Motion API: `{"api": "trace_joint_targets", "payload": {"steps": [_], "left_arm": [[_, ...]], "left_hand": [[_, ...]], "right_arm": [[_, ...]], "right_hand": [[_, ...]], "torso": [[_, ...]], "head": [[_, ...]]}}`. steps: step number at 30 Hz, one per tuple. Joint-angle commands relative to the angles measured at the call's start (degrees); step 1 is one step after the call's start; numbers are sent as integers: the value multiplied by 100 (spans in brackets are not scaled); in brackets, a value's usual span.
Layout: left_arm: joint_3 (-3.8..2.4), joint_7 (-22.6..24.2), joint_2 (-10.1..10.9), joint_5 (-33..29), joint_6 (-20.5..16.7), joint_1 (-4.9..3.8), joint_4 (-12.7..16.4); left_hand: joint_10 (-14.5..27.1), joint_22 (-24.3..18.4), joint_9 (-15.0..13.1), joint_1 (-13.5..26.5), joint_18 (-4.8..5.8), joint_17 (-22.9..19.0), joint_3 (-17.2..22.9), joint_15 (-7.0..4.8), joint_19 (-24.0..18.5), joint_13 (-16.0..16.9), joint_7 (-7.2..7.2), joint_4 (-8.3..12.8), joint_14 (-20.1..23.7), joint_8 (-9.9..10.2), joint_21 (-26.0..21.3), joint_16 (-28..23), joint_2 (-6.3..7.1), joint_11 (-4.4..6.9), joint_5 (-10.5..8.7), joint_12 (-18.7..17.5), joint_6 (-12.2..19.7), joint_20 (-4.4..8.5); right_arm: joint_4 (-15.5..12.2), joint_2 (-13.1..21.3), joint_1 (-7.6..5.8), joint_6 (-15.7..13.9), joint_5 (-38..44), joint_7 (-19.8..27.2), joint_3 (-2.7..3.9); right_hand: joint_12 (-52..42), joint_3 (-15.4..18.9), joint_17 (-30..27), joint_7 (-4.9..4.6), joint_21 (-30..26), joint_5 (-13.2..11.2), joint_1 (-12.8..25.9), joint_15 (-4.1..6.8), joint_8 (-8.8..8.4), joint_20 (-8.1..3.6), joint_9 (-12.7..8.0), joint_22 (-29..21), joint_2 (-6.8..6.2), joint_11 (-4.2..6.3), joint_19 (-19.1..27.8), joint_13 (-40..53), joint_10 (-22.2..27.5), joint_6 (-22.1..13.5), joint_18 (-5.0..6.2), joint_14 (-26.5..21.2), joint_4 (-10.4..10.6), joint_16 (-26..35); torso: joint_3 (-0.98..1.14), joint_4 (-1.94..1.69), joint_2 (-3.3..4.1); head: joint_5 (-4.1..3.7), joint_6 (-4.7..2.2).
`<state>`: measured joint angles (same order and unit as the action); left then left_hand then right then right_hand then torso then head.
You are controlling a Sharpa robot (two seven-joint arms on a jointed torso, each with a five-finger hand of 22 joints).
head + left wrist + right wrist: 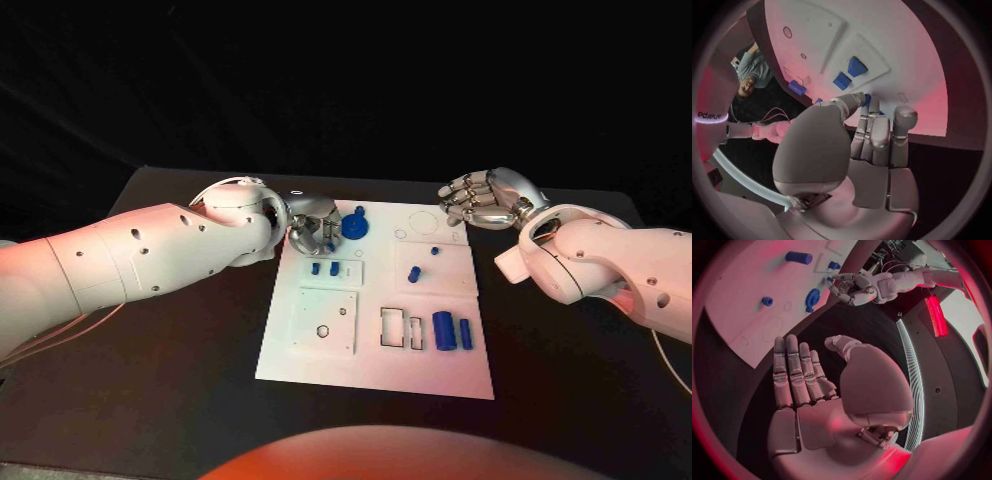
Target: Assemble the parts on the task board
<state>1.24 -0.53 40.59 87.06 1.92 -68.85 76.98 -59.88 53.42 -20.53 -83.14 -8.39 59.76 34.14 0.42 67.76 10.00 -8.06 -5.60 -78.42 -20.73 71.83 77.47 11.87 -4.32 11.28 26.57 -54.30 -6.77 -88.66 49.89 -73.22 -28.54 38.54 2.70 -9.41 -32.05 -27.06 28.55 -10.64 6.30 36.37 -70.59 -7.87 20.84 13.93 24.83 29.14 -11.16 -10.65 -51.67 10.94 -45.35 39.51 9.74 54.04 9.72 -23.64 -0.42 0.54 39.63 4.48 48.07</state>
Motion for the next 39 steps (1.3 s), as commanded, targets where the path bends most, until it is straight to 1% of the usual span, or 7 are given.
{"api": "trace_joint_targets", "payload": {"steps": [1, 10, 19, 24, 28, 31, 39], "left_arm": [[19, 40, -16, -32, 185, 12, 2], [29, 32, -24, -38, 184, 12, -19], [31, 56, -15, -52, 84, 12, -9], [31, 61, -8, -62, 27, 12, -2], [31, 52, -6, -67, 13, 13, -3], [31, 39, -4, -69, 10, 13, -5], [30, 7, 3, -70, 18, 13, -9]], "left_hand": [[-73, 22, -21, 56, 93, 35, -14, -12, -25, 20, 6, 30, 0, 13, -17, 25, -14, 15, -24, -11, -62, 18], [-89, 17, -23, 58, 92, 50, -20, -16, -30, 29, 11, 35, -5, 19, -20, 34, -10, 21, -25, -6, -63, 21], [-60, -52, 6, 164, 78, 21, -57, -13, -97, 73, -15, 21, 22, 211, -61, 44, 86, 10, -15, -77, 133, 27], [59, -118, 19, 225, 66, -71, -39, 12, -147, 72, -37, -2, 76, 319, -103, 15, 127, -23, -2, -184, 249, 14], [233, -244, 12, 279, 42, -228, -38, 61, -234, 77, -56, -20, 171, 384, -177, -49, 164, -82, -2, -274, 327, -11], [278, -317, 11, 301, 26, -301, -42, 77, -285, 85, -55, -30, 213, 411, -220, -77, 175, -99, -4, -285, 366, -19], [345, -396, 10, 321, 11, -382, -44, 99, -344, 101, -78, -36, 270, 461, -272, -110, 195, -123, -3, -297, 443, -31]], "right_arm": [[-3, -3, 2, 31, 54, 30, 2], [5, -11, 2, 32, 54, 31, 2], [7, -9, 3, 30, 54, 31, 2], [14, -10, 3, 41, 54, 26, 2], [26, -12, 4, 47, 54, 21, 2], [29, -12, 4, 43, 54, 26, 2], [32, -8, 4, 39, 54, 29, 2]], "right_hand": [[-20, -31, -9, -415, -17, 5, -47, 8, 35, 2, -7, -6, -1, -31, -26, -6, 11, -31, 57, -32, 17, 2], [-20, -31, -9, -415, -17, 5, -47, 8, 35, 2, -7, -6, -1, -31, -26, -6, 11, -31, 57, -32, 17, 2], [-20, -31, -9, -415, -17, 5, -47, 8, 35, 2, -7, -6, -1, -31, -26, -6, 11, -31, 57, -32, 17, 2], [-20, -31, -9, -415, -17, 5, -47, 8, 35, 2, -7, -6, -1, -31, -26, -6, 11, -31, 57, -32, 17, 2], [-20, -31, -9, -415, -17, 5, -47, 8, 35, 2, -7, -6, -1, -31, -26, -6, 11, -31, 57, -32, 17, 2], [-59, -33, -24, -418, -35, 4, -50, 6, 55, 3, -31, -42, -3, -33, -42, -54, 29, -43, 56, -37, 23, -3], [-59, -33, -24, -418, -35, 4, -50, 6, 55, 3, -31, -42, -3, -33, -42, -54, 29, -43, 56, -37, 23, -3]], "torso": [[1, -3, -1], [-1, 0, 0], [-2, -2, -2], [-5, 2, -1], [-2, -3, -4], [0, -2, -1], [-2, 0, -3]], "head": [[1, 0], [3, 1], [0, -5], [2, -8], [-1, -15], [0, -14], [3, -14]]}}
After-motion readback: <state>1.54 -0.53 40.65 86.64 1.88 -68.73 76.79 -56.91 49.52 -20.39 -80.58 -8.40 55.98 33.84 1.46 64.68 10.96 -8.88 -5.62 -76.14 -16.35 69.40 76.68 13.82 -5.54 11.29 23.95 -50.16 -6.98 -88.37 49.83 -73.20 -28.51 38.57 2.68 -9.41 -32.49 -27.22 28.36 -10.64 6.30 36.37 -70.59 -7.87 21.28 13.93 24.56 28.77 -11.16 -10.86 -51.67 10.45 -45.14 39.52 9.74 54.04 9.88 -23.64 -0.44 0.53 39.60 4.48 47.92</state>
